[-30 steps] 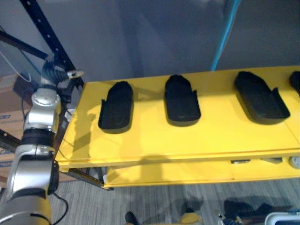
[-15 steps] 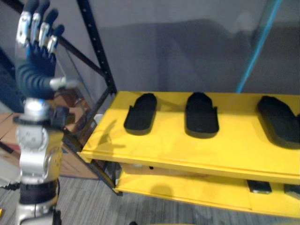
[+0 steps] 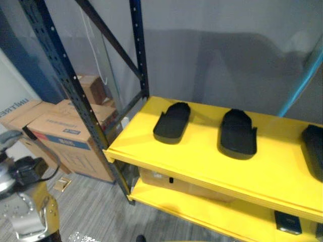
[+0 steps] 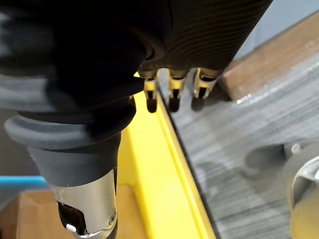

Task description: Walk over and take plastic housings, then place them on the shelf

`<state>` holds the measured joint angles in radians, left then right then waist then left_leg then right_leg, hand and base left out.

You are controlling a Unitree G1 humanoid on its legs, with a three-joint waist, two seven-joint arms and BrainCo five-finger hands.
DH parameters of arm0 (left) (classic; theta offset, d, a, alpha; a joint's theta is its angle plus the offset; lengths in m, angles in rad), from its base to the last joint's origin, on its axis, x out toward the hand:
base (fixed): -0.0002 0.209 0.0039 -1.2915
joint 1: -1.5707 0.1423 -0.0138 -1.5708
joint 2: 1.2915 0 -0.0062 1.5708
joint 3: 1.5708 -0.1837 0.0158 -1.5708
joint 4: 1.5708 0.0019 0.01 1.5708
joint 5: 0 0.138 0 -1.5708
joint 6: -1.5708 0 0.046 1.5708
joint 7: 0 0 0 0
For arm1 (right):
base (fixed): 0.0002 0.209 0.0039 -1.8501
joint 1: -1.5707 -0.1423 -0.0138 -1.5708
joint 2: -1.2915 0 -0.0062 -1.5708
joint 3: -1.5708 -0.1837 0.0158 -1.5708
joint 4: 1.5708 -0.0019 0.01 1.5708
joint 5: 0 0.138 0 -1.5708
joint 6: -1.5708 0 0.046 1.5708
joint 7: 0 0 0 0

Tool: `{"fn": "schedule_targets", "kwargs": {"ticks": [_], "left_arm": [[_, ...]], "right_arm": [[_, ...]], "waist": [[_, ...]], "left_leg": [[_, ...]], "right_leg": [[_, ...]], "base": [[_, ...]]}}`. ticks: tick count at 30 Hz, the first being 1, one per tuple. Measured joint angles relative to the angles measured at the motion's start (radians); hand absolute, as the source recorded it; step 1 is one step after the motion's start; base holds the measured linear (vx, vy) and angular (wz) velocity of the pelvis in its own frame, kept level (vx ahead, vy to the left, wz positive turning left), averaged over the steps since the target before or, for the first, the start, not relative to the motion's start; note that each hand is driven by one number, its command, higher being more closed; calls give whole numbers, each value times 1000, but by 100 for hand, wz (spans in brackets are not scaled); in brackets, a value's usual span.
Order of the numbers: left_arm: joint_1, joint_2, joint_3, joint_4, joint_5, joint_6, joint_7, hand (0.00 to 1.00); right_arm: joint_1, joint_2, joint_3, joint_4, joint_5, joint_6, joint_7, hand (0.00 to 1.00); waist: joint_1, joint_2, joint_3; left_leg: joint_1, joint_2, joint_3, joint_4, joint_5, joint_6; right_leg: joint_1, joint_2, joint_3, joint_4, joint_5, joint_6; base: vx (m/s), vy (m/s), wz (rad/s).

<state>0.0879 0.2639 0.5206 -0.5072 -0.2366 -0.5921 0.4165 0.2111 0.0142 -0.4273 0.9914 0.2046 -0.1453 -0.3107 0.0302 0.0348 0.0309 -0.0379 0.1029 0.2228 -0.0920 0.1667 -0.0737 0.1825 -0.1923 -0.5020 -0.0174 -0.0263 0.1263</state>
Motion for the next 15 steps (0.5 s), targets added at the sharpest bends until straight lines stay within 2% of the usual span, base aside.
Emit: {"fn": "schedule_targets", "kwargs": {"ticks": [1,2,4,5,6,7,8,11,13,15], "left_arm": [[27,-37,19,11,3,8,55,0],[39,-55,23,19,3,13,82,0],[75,-104,23,78,74,73,194,0],[78,-104,21,112,111,101,224,0],[80,-104,24,192,189,182,296,0],[80,-105,24,289,204,235,341,0],[80,-108,23,385,167,267,348,0],[86,-123,23,605,59,318,322,0],[109,-137,14,721,35,319,298,0],[134,-174,-3,847,0,311,266,0]], "right_arm": [[-1,1,2,0,6,6,0,0],[-1,1,7,0,16,11,-1,0],[-1,-1,22,7,19,24,-1,0],[-1,-5,26,14,19,26,-1,0],[-4,-13,45,26,26,31,-1,0],[-19,-19,66,37,42,35,-1,0],[-28,-19,80,40,59,37,0,0],[-29,-8,114,36,63,43,3,0],[-31,-2,132,34,72,43,4,0],[-29,10,135,31,78,44,5,0]], "waist": [[4,2,1],[6,4,1],[11,-4,4],[15,-5,4],[22,-3,2],[22,-3,3],[22,-6,5],[20,-27,18],[19,-44,20],[19,-74,21]], "left_leg": [[-1,-1,-1,0,1,0],[-1,-2,-2,0,2,1],[1,-10,-21,0,2,-3],[3,-10,-22,0,0,-1],[2,-10,-22,0,0,0],[1,-10,-22,0,0,0],[5,-10,-23,0,-6,-1],[35,-15,-24,0,-18,-3],[40,-15,-22,0,-24,-5],[43,-16,-20,0,-29,-8]], "right_leg": [[1,0,-2,-1,0,0],[3,-1,-4,-2,0,0],[24,0,-23,-11,-1,1],[29,1,-25,-13,-1,1],[30,1,-28,-13,-1,1],[30,2,-32,-14,0,1],[36,1,-37,-14,-1,3],[67,-5,-43,-12,-13,9],[70,-7,-43,-8,-22,8],[70,-12,-43,-2,-33,13]], "base": [[39,-7,11],[40,-7,12],[53,-12,23],[46,-16,15],[35,-16,3],[39,-17,2],[31,-13,3],[45,-13,3],[49,-15,-3],[53,-11,0]]}}
